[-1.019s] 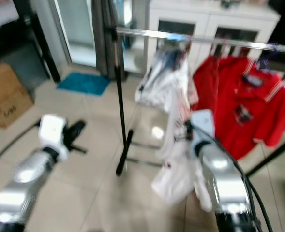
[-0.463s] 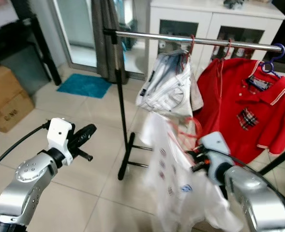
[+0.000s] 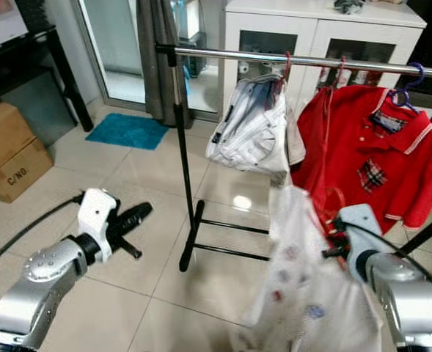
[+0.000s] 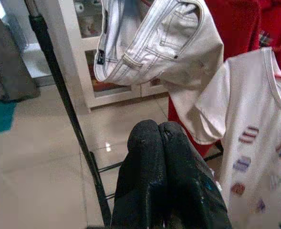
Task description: Hang hanger
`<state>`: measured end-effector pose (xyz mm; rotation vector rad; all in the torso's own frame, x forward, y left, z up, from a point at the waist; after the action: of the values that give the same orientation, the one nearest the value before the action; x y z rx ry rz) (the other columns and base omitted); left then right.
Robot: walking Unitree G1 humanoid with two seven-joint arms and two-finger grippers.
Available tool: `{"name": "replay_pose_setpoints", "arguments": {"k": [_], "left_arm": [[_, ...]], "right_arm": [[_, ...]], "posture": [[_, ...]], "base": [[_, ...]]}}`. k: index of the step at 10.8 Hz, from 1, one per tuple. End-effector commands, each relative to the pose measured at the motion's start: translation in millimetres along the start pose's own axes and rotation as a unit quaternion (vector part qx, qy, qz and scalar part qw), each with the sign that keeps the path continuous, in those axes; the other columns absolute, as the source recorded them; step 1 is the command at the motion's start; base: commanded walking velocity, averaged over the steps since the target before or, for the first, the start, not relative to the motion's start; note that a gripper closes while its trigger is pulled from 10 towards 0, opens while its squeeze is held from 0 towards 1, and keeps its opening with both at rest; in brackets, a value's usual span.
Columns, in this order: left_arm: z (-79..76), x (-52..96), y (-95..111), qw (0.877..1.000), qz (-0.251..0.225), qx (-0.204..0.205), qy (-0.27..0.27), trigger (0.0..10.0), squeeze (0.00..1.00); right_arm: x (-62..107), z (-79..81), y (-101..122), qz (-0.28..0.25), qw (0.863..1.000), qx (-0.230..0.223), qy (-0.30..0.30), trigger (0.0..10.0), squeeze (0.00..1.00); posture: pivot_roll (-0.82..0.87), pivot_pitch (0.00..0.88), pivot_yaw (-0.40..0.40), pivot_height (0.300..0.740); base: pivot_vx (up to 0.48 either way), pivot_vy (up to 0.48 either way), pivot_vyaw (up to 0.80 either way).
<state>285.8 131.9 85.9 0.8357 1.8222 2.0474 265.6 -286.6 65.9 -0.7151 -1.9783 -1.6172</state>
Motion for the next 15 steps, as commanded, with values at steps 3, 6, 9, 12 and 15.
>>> {"name": "replay_pose_setpoints", "arguments": {"k": [3, 6, 9, 12, 15], "left_arm": [[-4.1, 2.6, 8.7, 1.0, -0.019, -0.002, -0.017, 10.0, 0.0], [-3.3, 4.2, 8.0, 1.0, -0.015, -0.006, -0.015, 10.0, 0.0], [-3.4, 3.6, 8.7, 1.0, -0.014, -0.01, -0.021, 10.0, 0.0], [-5.4, 1.8, 7.7, 0.999, -0.011, -0.01, -0.028, 10.0, 0.0], [-4.7, 0.5, 7.8, 1.0, -0.012, -0.011, -0.022, 10.0, 0.0]], "right_arm": [[1.9, 6.0, 51.4, -0.115, 0.992, -0.046, 0.002, 10.0, 0.0], [-0.4, 6.0, 52.7, -0.119, 0.992, -0.035, -0.02, 10.0, 0.0], [1.0, 16.5, 12.9, -0.03, 0.998, 0.028, 0.04, 10.0, 0.0], [7.4, -27.0, 2.0, 0.003, 0.998, 0.041, -0.043, 10.0, 0.0], [3.1, -13.9, 29.4, -0.055, 0.997, 0.033, -0.039, 10.0, 0.0]], "posture": [[-0.01, 0.0, 0.031, 0.74], [0.0, 0.0, 0.03, 0.74], [0.0, 0.0, 0.033, 0.74], [-0.02, 0.0, 0.042, 0.74], [-0.01, 0.0, 0.033, 0.74]], "base": [[0.0, 0.0, 0.0], [0.0, 0.0, 0.0], [0.0, 0.0, 0.0], [0.0, 0.0, 0.0], [0.0, 0.0, 0.0]]}}
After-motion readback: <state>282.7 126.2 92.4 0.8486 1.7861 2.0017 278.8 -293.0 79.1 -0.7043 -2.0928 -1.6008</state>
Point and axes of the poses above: a point about 5 cm out from each wrist's last joint towards the gripper, its own x axis pointing back from the gripper into the wrist, its own y axis along the axis of the wrist's last joint, z = x × y, the point moved 4 cm from there along -x, pointing out of the wrist towards the gripper, and after that the axes turned 2 degrees about -x, right-handed, at the moved point
